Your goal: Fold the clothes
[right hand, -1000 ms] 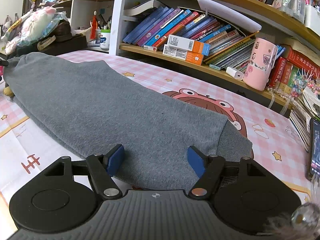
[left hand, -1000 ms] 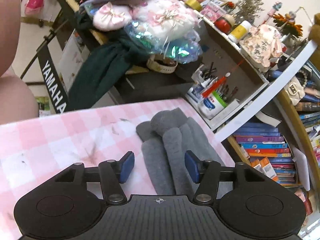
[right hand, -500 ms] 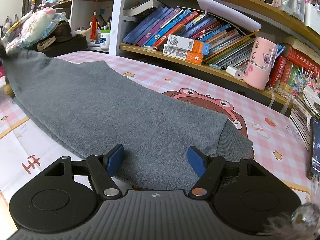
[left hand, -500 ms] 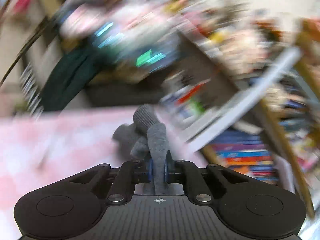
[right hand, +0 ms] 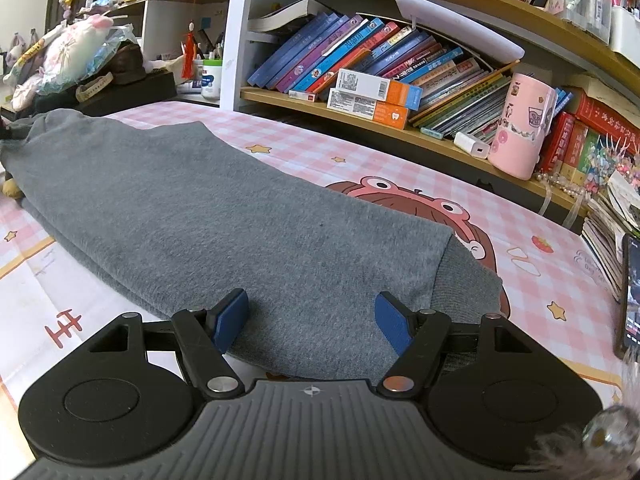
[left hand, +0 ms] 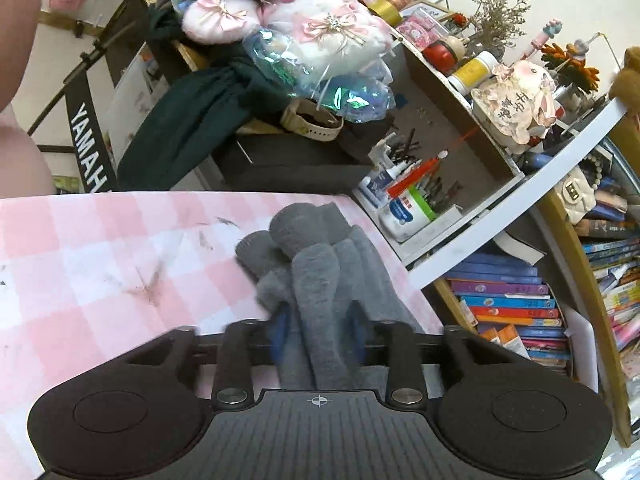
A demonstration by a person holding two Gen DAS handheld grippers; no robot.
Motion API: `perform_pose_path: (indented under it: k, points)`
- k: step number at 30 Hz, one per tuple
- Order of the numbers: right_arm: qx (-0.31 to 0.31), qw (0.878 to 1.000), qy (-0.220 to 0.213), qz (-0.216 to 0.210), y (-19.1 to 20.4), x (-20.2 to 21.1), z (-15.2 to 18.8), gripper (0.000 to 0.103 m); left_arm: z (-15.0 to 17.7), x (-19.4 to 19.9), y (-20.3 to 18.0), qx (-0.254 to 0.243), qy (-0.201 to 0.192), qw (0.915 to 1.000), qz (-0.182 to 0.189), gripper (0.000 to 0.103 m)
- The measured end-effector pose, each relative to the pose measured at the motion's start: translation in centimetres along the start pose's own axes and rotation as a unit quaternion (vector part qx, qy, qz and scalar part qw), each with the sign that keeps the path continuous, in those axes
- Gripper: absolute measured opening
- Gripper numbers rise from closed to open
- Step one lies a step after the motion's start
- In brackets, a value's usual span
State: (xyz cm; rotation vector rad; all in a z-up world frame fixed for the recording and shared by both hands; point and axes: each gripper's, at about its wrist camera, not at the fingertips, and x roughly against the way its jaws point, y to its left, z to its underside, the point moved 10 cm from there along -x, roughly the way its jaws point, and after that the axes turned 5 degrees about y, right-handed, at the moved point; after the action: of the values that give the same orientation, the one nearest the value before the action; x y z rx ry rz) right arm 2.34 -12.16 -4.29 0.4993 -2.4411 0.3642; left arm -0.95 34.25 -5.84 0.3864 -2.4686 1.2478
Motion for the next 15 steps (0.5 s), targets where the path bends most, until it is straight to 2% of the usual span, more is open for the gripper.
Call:
perform_pose_path:
  k: [2, 7, 15]
  points:
    - [0.0, 1.0, 0.0, 0.0, 0.1, 0.0, 0.0, 0.069, 0.2, -0.2, -0.5, -0.011, 0.003, 0.9999, 0.003, 0.055]
    - [-0.001, 1.0, 0.0, 0.0, 0.1, 0.0, 0.0, 0.069, 0.8, -1.0, -1.2, -0.049, 0.008, 0.9986, -0.016, 0.055]
    - [-0.002, 1.0, 0.001, 0.001, -0.1, -0.1, 0.0, 0.072, 1.0, -1.1, -1.3, -0.064, 0.004, 0.9978, -0.018, 0.053]
